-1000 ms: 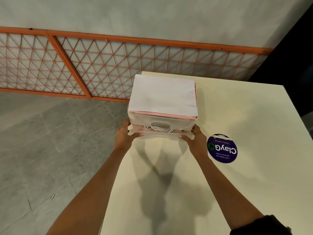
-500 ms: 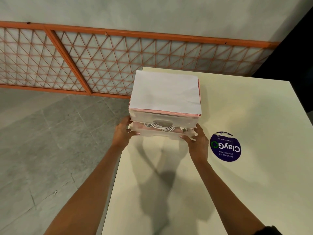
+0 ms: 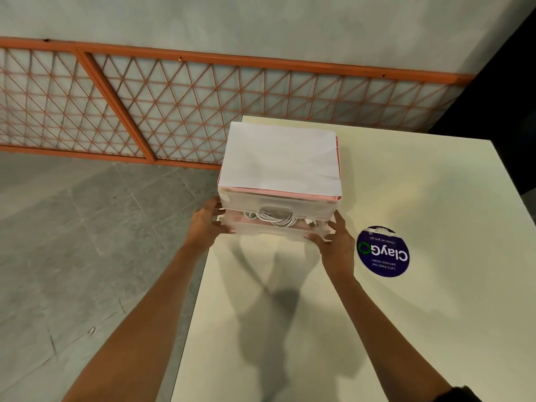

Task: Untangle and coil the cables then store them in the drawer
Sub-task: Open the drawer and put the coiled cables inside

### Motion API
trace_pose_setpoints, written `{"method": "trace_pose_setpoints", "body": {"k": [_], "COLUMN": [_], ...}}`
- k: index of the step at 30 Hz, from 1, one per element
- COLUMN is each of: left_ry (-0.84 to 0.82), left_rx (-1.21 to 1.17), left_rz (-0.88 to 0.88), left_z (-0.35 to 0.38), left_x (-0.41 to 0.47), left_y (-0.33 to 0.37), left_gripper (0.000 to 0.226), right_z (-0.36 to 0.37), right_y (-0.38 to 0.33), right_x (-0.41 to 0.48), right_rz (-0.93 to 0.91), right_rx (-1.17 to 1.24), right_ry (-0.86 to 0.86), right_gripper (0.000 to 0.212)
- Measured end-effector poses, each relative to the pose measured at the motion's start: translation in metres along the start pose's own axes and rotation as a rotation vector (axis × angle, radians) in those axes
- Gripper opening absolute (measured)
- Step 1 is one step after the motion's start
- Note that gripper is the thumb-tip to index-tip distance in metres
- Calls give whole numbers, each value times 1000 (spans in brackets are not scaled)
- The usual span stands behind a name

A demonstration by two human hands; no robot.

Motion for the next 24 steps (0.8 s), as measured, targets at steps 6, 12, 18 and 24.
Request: {"method": "trace_pose_setpoints", "body": {"k": [6,12,18,24], "left_ry": [-35,43,124,176], "left_rx": [-7,85,113,111], "left_rz": [22,8,-6,-18], "left_z": [-3,3,9,13], "left_x": [-2,8,13,14], "left_y": [2,11,13,10], "left_gripper": [72,63,53,47], "right_z": [-4,-4,-3,2], "right_y": [4,-3,-4,-2], "right_x": [-5,17,31,34], "right_rz": [-27,-19,-9,5], "right_rx": [-37,-79,-112,-92], "right_ry": [-10,-50,-1,0], "right_gripper": [91,66,55,55]}}
Point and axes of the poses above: each hand's wrist, its own x-axis towards the middle knuckle, its own z-axis out of the palm, y = z × x, the point moved 2 cm from there along x, towards the middle knuckle, and after that the axes turned 1 degree about z, right-handed, at the moved point
